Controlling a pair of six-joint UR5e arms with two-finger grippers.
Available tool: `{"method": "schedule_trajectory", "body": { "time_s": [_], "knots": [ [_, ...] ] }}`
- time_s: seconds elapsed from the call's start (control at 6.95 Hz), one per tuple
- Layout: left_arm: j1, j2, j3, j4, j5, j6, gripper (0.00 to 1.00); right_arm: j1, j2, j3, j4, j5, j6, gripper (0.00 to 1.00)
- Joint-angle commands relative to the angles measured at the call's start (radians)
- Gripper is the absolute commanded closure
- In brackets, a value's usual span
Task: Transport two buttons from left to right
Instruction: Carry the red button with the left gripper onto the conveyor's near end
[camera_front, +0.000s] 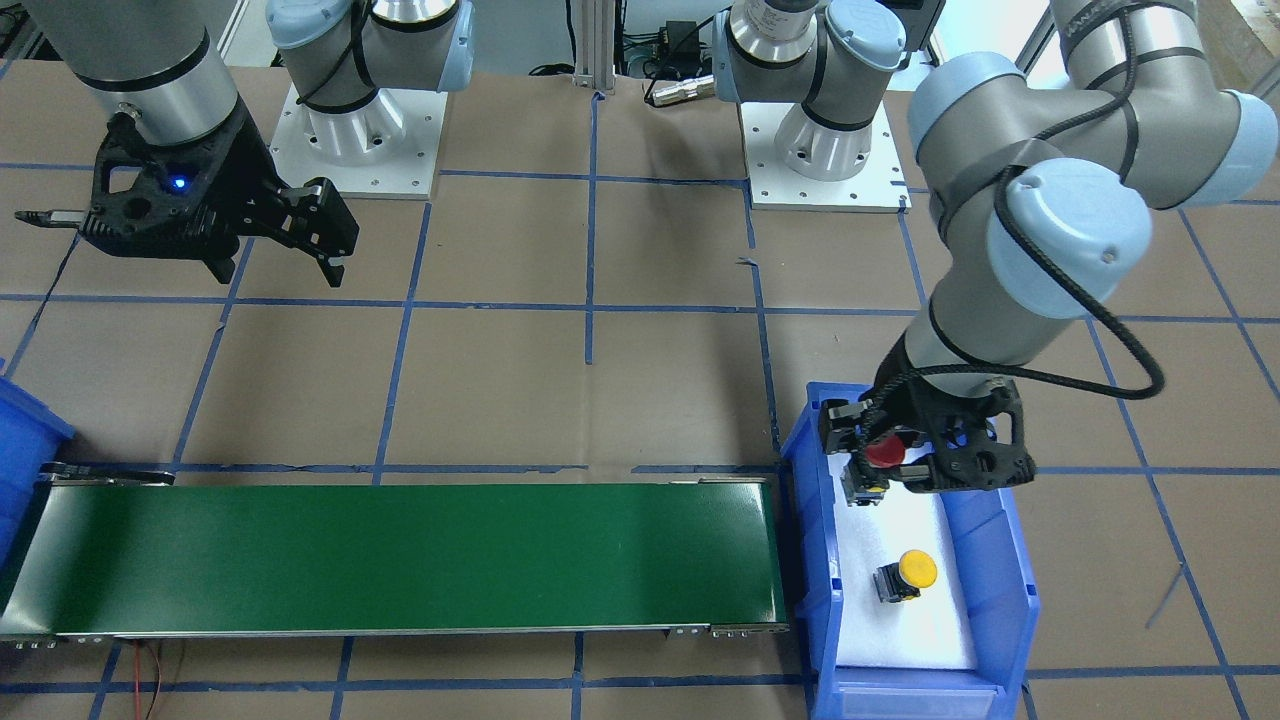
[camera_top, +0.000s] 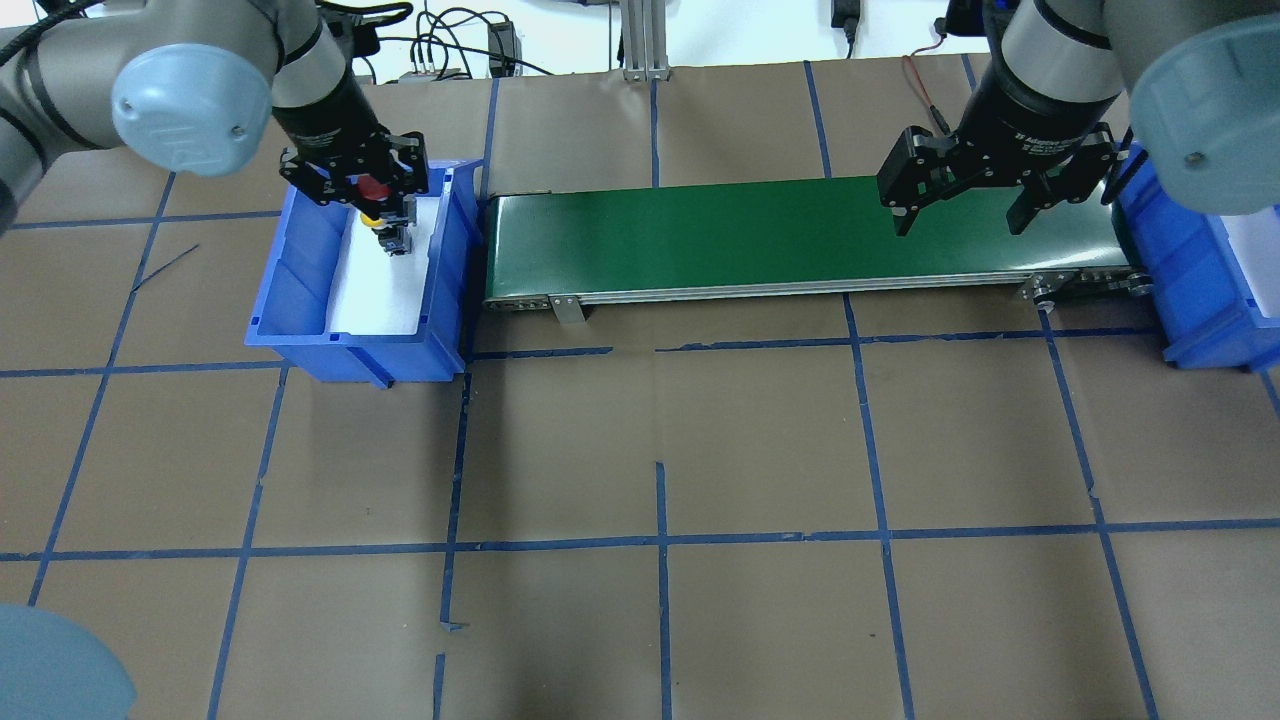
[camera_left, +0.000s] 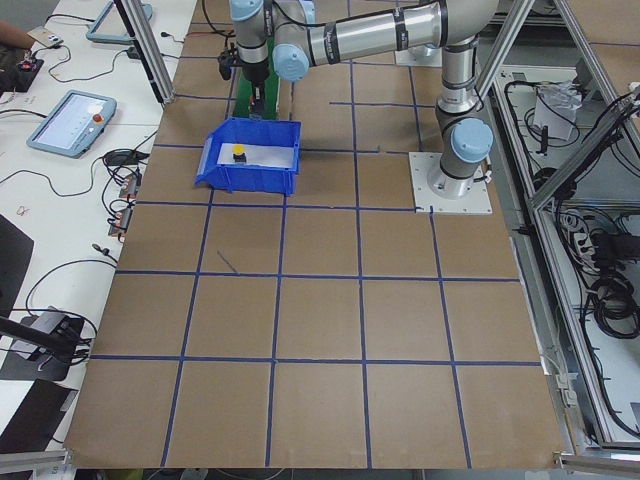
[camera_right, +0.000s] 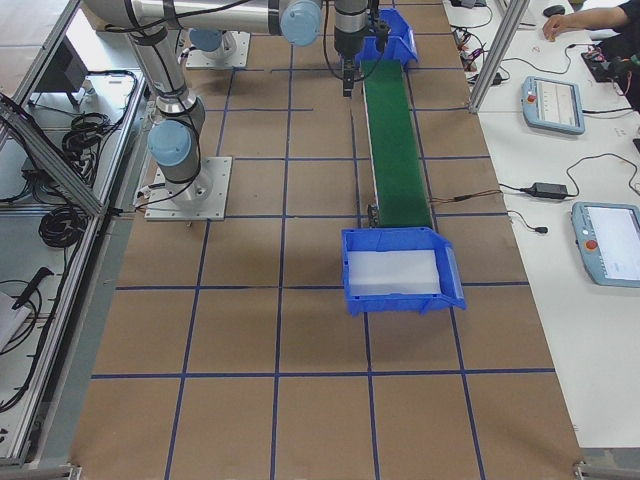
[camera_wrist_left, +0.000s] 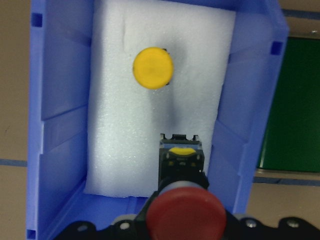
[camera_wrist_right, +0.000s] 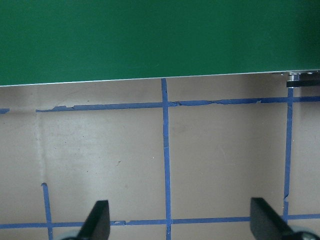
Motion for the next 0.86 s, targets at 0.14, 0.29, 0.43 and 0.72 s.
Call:
{"method": "schedule_trajectory", "body": {
  "time_s": [0.14,0.29,0.43,0.72],
  "knots": [
    [-0.148,-0.164,0.148,0.015,0.021,-0.22,0.73,-0.003,0.001,0.002,-0.001,-0.015,-0.009,0.0],
    [-0.158,-0.18,0.149,0.016,-0.014,-0.23,0.73,-0.008,0.001,0.003,0.0,-0.015,-0.009,0.0],
    [-0.158,-0.196,0.121,0.019,-0.016,-0.226,0.71,-0.002,0.001,0.003,0.0,-0.015,-0.004,0.0],
    [-0.158,-0.197,0.062,0.088,-0.013,-0.198,0.71,-0.005,0.001,0.003,-0.001,-0.015,-0.001,0.0]
  ]
}}
